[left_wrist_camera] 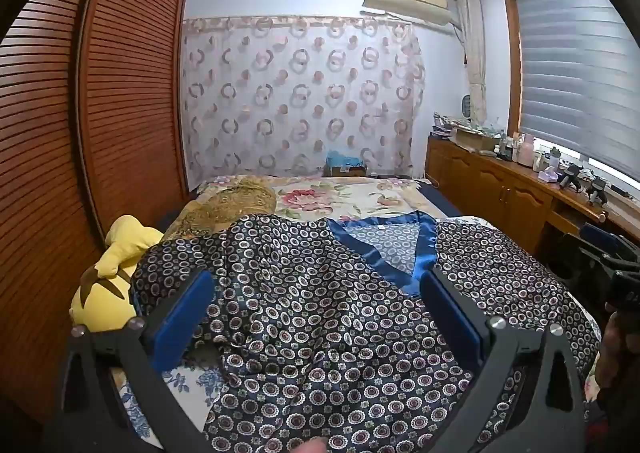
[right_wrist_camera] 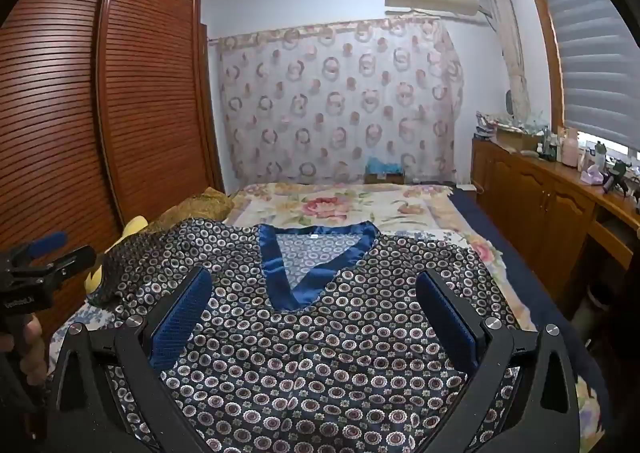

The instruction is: Fold small clothes

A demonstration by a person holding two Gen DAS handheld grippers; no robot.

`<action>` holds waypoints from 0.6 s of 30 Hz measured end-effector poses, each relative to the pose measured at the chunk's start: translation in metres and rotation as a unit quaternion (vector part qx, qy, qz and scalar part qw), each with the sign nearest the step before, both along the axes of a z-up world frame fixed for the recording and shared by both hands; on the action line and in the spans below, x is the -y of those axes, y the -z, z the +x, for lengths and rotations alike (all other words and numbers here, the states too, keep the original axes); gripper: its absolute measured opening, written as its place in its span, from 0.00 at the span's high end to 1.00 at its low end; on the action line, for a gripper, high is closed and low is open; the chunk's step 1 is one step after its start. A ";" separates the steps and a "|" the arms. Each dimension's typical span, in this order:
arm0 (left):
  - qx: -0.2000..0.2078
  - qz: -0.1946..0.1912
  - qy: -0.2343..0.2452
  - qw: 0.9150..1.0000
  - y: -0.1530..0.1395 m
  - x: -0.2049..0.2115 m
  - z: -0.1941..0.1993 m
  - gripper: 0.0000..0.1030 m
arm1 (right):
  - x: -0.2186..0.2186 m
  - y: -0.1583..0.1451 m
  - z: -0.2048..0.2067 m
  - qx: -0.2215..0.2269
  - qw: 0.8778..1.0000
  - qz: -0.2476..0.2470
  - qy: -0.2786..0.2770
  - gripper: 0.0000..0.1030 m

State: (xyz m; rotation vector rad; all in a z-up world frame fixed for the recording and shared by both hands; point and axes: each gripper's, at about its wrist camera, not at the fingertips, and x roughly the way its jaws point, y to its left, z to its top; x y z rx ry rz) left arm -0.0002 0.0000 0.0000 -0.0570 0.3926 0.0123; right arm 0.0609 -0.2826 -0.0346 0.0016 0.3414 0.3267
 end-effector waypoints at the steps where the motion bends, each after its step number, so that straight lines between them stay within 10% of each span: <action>1: 0.000 0.001 0.000 1.000 0.000 0.000 0.000 0.00 | 0.000 0.000 0.000 -0.001 1.000 0.000 -0.001 0.00; 18: 0.005 0.007 -0.004 1.000 -0.004 -0.002 -0.003 0.00 | -0.002 0.000 -0.001 -0.002 1.000 0.000 0.001 0.00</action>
